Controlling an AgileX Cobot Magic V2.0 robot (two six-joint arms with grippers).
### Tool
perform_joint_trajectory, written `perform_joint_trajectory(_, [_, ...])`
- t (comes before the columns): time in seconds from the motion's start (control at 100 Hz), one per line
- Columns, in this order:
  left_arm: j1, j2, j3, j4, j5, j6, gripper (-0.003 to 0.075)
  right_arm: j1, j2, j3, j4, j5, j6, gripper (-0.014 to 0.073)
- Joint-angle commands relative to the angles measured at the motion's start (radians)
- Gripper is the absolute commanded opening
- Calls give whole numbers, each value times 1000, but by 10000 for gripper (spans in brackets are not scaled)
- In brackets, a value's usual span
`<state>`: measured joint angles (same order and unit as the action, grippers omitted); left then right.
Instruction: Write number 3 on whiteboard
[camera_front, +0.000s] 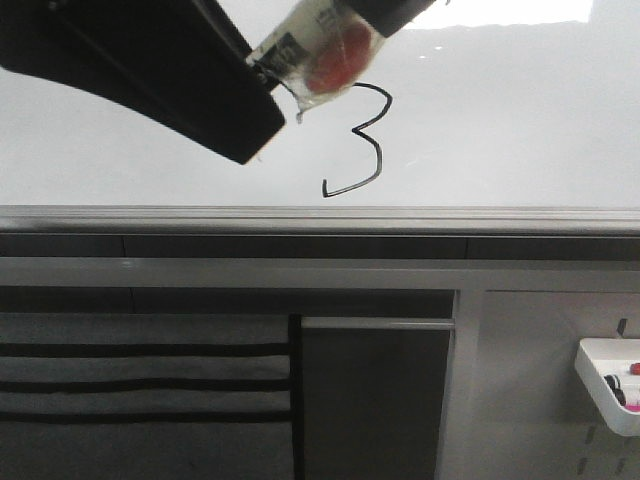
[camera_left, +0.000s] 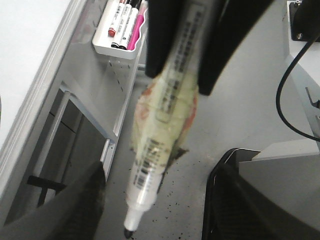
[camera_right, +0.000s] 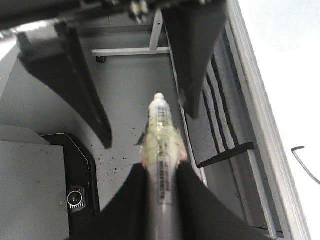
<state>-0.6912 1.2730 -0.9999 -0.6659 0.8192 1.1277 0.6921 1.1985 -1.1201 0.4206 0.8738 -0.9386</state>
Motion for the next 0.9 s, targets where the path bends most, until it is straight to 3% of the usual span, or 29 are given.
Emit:
perform_joint_trajectory(0.0, [-9,4,-53,-37,-37,3,419,2,-26,-33,20,-52,-12,1])
perform_joint_trajectory(0.32, [-9,7,-58,-49,-33,3,175,2,-24,-33,20,-56,-12,1])
perform_joint_trajectory(0.61, [-9,7,-58,-49,-33,3,40,2,-22,-33,20,-56,-12,14])
perform_joint_trajectory(0.71, [-9,7,-58,-45,-35,3,5,0,-22,-33,16,-56,-10,113])
perform_joint_trajectory(0.83, [9,7,-58,-41,-49,3,-18,-37,-28,-33,-12,-73,50,316])
perform_joint_trajectory(0.89, [32,7,-58,-41,-61,3,-18,-76,-40,-35,-36,-73,85,360])
